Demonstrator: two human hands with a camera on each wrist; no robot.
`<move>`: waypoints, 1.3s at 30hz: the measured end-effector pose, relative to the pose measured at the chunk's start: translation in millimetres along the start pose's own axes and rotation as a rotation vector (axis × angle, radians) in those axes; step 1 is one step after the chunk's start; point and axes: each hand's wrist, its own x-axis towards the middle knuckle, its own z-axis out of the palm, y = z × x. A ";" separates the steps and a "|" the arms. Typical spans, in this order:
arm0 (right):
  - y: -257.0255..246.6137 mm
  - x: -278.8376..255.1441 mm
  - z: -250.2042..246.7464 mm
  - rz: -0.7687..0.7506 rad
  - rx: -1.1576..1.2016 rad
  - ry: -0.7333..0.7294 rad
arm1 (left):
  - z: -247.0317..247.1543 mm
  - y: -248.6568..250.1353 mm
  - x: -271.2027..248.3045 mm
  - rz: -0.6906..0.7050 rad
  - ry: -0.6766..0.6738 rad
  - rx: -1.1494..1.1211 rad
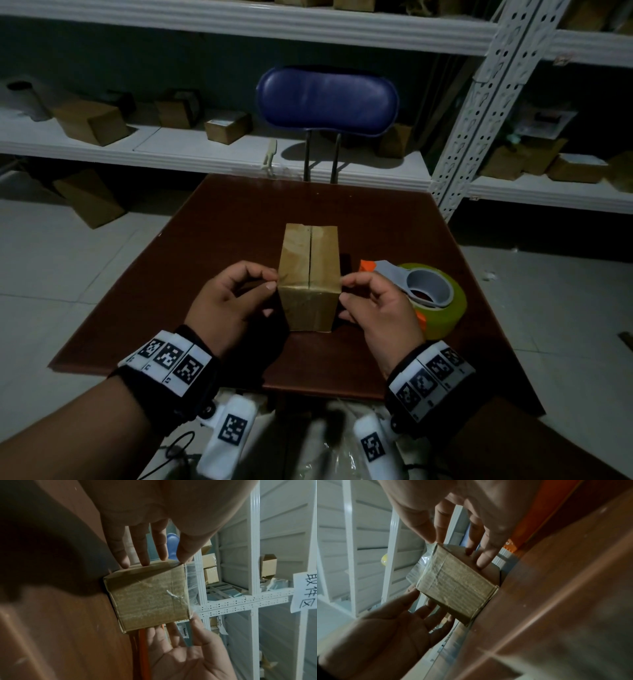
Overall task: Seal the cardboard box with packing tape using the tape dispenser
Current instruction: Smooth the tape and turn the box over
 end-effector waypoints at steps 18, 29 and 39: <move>-1.0 -0.8 -0.1 -0.117 -0.157 -0.080 | -2.6 -4.3 -2.4 0.125 -0.101 0.099; -1.1 2.6 0.8 -0.182 -0.268 -0.081 | -1.4 -2.8 -1.8 0.138 -0.102 0.215; 1.6 6.9 3.9 -0.135 -0.312 -0.103 | 6.0 -6.1 -3.1 0.106 -0.066 0.288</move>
